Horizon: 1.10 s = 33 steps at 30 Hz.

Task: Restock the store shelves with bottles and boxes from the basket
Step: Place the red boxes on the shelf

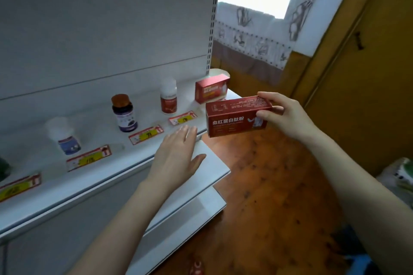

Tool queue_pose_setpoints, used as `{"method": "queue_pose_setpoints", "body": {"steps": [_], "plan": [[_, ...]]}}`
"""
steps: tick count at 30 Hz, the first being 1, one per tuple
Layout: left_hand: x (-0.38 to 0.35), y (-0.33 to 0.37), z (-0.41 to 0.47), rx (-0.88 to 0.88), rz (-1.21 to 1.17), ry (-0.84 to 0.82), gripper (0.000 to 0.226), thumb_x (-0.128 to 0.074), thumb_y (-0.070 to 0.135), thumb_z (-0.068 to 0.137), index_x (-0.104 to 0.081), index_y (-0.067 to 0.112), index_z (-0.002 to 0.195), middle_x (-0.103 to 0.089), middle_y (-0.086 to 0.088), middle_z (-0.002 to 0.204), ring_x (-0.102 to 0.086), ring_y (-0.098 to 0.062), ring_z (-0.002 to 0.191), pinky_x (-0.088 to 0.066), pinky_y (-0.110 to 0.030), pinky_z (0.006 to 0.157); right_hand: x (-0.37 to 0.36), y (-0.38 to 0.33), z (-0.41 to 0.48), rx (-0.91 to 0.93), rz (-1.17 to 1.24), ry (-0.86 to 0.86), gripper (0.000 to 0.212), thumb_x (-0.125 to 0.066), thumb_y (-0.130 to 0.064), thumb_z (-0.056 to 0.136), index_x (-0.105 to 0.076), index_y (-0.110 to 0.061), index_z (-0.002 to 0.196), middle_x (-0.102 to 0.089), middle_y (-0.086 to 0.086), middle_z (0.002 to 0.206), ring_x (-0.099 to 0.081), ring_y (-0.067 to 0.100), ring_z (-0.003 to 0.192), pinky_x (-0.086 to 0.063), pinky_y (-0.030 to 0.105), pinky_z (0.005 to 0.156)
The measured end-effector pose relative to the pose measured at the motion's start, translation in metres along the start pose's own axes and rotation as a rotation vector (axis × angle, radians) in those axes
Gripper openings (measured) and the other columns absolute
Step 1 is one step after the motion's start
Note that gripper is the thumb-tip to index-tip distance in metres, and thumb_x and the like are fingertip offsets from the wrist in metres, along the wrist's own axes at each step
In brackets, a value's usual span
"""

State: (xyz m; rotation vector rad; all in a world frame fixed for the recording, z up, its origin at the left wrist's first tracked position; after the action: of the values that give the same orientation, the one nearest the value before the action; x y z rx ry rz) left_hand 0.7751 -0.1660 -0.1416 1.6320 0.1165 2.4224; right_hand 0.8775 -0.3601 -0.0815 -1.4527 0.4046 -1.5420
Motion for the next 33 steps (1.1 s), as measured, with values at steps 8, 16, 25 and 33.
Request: {"method": "queue_pose_setpoints", "body": {"steps": [8, 16, 25, 33], "plan": [[-0.054, -0.008, 0.089, 0.011, 0.147, -0.089, 0.064, -0.088, 0.032, 0.053, -0.064, 0.0, 0.102, -0.067, -0.02, 0.098, -0.067, -0.036, 0.086, -0.055, -0.041, 0.07, 0.028, 0.032, 0.133, 0.029, 0.066, 0.094, 0.045, -0.064, -0.012, 0.085, -0.051, -0.015, 0.128, -0.053, -0.006, 0.112, -0.056, 0.009, 0.094, -0.048, 0.005, 0.07], [-0.066, -0.02, 0.128, 0.161, 0.181, -0.088, 0.058, -0.087, 0.031, 0.053, -0.065, 0.002, 0.097, -0.068, -0.018, 0.092, -0.068, -0.034, 0.079, -0.056, -0.045, 0.065, 0.0, 0.055, 0.253, 0.069, 0.163, -0.052, 0.051, -0.065, -0.016, 0.085, -0.046, -0.022, 0.132, -0.051, -0.006, 0.119, -0.055, 0.016, 0.106, -0.051, 0.03, 0.088], [-0.084, -0.016, 0.138, 0.469, 0.293, -0.03, 0.06, -0.086, 0.035, 0.054, -0.066, 0.005, 0.101, -0.069, -0.015, 0.098, -0.069, -0.031, 0.084, -0.056, -0.041, 0.068, -0.069, 0.081, 0.332, 0.136, 0.168, -0.404, 0.052, -0.065, -0.018, 0.085, -0.045, -0.015, 0.132, -0.056, -0.002, 0.114, -0.061, 0.016, 0.101, -0.054, 0.026, 0.087], [-0.09, -0.008, 0.133, 0.593, 0.302, 0.043, 0.064, -0.087, 0.028, 0.057, -0.063, 0.0, 0.109, -0.067, -0.017, 0.103, -0.067, -0.034, 0.09, -0.055, -0.044, 0.074, -0.116, 0.112, 0.33, 0.083, 0.179, -0.632, 0.052, -0.066, -0.017, 0.084, -0.046, -0.015, 0.131, -0.05, 0.002, 0.122, -0.054, 0.019, 0.106, -0.046, 0.031, 0.091]]}}
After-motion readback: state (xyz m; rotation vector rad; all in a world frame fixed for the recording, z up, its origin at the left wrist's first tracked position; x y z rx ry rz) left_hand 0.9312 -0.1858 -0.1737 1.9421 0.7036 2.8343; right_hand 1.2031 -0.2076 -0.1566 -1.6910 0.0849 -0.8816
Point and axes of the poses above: each hand's wrist, its own z-axis towards the middle knuckle, its own x-axis out of the back of the hand, y = z × x, the point moved 9 cm from there along z, towards the middle knuckle
